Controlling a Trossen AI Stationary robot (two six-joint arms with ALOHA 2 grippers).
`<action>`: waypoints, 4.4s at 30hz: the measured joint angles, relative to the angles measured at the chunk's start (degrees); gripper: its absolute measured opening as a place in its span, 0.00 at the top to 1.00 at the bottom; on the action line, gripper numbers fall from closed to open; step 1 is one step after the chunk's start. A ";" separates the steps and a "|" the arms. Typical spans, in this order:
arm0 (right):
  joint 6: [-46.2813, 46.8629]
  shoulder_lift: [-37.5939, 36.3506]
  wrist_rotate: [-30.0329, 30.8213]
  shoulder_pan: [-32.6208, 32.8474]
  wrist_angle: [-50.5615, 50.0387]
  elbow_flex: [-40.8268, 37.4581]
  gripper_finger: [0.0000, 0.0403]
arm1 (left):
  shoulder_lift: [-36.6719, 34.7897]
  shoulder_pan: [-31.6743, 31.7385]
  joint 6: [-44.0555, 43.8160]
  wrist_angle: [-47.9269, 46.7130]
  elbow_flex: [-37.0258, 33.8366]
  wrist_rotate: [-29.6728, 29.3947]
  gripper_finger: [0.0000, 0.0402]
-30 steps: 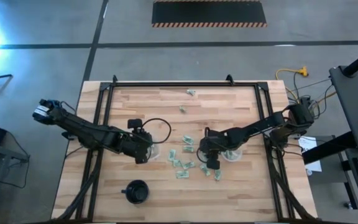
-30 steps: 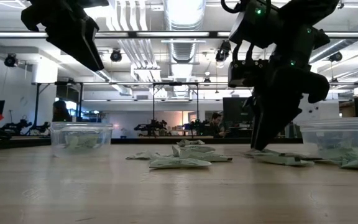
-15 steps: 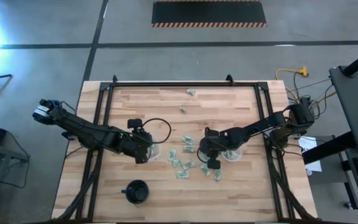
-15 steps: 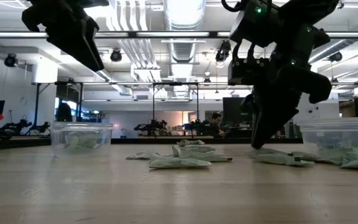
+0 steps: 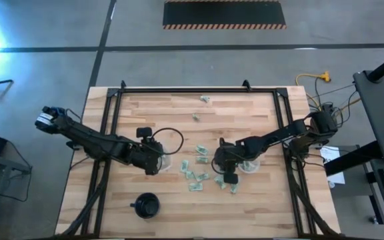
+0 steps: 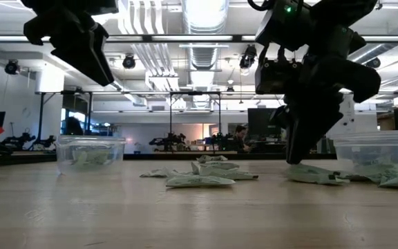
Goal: Pick and place Stevia / Truvia into bins
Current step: Put the stevia packet into the round transparent container
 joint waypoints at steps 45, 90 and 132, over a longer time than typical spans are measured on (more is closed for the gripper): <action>-2.12 2.40 1.31 0.01 -1.42 0.02 0.96 | -0.10 -0.02 0.46 0.55 0.54 -0.03 0.59; 12.25 -30.46 19.09 0.39 -31.08 -5.91 0.98 | -0.12 -0.04 3.37 4.02 0.57 -0.12 0.59; 9.62 -31.41 13.87 4.90 -19.76 -6.17 0.62 | -0.11 0.42 9.73 10.68 0.26 -0.35 0.59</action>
